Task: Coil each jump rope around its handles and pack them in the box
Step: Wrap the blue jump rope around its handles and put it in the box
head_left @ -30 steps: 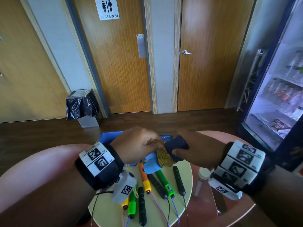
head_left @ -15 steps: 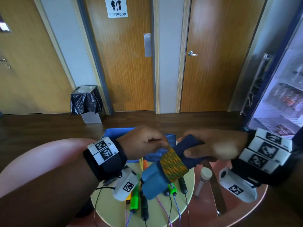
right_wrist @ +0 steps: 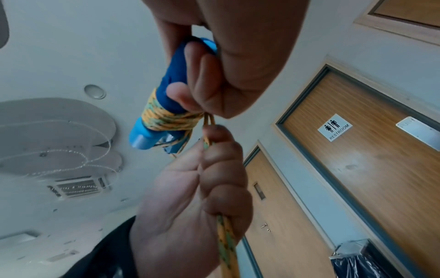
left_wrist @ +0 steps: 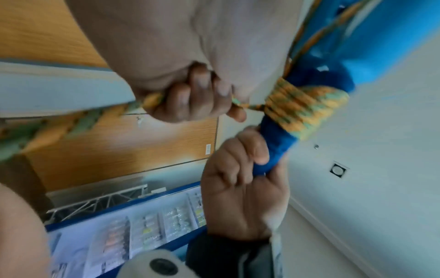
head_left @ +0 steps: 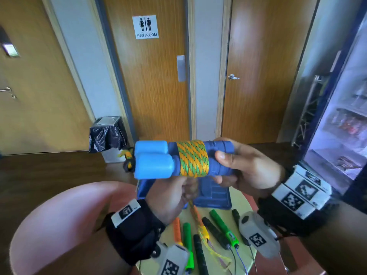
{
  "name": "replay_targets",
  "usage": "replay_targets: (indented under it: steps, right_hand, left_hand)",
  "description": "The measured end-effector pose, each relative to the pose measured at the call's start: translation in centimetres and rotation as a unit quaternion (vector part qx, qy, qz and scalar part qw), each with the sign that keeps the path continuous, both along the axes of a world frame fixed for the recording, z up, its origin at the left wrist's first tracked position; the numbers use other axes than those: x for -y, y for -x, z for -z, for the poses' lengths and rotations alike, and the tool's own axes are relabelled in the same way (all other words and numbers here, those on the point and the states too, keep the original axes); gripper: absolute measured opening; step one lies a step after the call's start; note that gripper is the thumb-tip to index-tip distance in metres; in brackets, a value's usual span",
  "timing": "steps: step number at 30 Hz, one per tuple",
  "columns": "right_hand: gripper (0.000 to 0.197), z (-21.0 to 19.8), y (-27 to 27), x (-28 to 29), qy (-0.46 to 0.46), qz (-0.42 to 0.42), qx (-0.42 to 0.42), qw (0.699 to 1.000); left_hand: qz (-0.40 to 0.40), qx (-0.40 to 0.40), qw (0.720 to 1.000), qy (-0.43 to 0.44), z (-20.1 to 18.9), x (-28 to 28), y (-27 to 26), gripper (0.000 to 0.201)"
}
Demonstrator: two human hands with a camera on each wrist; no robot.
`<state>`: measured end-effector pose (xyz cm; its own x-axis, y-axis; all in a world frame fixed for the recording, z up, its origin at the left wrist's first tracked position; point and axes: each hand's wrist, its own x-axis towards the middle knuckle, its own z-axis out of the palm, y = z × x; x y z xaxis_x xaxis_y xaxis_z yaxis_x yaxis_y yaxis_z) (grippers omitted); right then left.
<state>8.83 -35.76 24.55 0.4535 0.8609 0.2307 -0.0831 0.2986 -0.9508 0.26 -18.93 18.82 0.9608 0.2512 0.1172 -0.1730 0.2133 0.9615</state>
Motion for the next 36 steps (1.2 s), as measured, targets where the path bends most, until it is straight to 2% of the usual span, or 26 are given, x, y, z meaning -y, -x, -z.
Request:
replay_targets:
  steps: [2,3,4,7,10,15,18,21,26,30,31,33,34,35,36]
  right_hand:
    - [0.050,0.2,1.3,-2.5,-0.014,0.057,-0.006,0.998]
    - [0.054,0.2,2.0,-3.8,-0.017,0.081,-0.005,0.997]
    - [0.050,0.4,2.6,-5.0,-0.020,0.103,-0.003,0.994]
    - [0.021,0.8,4.6,-8.4,-0.020,0.170,-0.004,0.985]
    - [0.018,1.4,5.8,-11.0,-0.024,0.233,-0.029,0.972]
    - [0.016,2.4,6.0,-13.1,0.017,0.375,-0.013,0.927]
    - [0.014,3.3,4.7,-12.8,0.061,0.435,0.035,0.898]
    - [0.013,4.1,3.7,-12.0,0.106,0.463,0.126,0.871]
    - [0.017,4.5,2.0,-8.9,0.210,0.451,0.278,0.822]
    - [0.025,3.7,0.8,-5.0,0.317,0.363,0.418,0.770]
    - [0.025,3.7,0.5,-4.0,0.338,0.335,0.450,0.755]
    - [0.025,3.8,-0.3,-2.2,0.394,0.284,0.492,0.722]
    - [0.024,3.8,-0.9,-1.2,0.421,0.260,0.494,0.715]
    - [0.023,3.9,-1.7,-0.2,0.440,0.237,0.485,0.718]
    - [0.020,4.0,-2.7,0.8,0.454,0.206,0.468,0.730]
  left_hand:
    - [-0.010,0.005,1.000,-0.021,-0.2,-0.3,1.1,0.030]
    - [-0.041,0.008,0.998,-0.045,-0.3,-1.0,1.7,0.028]
    - [-0.075,0.008,0.995,-0.064,-0.1,-2.1,2.2,0.025]
    - [-0.123,0.012,0.981,-0.151,-0.4,-4.4,3.7,0.029]
    - [-0.167,0.057,0.967,-0.182,-1.1,-5.4,5.0,0.032]
    - [-0.107,0.039,0.970,-0.215,0.4,-7.1,5.1,0.038]
    - [-0.075,0.009,0.973,-0.220,1.0,-7.3,4.9,0.039]
    - [-0.051,-0.026,0.969,-0.241,1.4,-7.2,4.5,0.035]
    - [-0.026,-0.042,0.936,-0.348,-0.2,-6.1,3.5,0.026]
    - [0.002,-0.034,0.881,-0.472,-0.5,-4.7,2.0,0.020]
    - [0.004,-0.025,0.851,-0.524,-0.5,-4.4,1.5,0.020]
    - [0.005,0.001,0.753,-0.658,-1.0,-3.4,0.1,0.023]
    - [0.003,0.022,0.706,-0.708,-1.3,-2.8,-0.6,0.021]
    - [0.005,0.050,0.678,-0.733,-1.6,-2.2,-1.3,0.019]
    - [0.016,0.078,0.662,-0.745,-1.7,-1.6,-2.0,0.016]
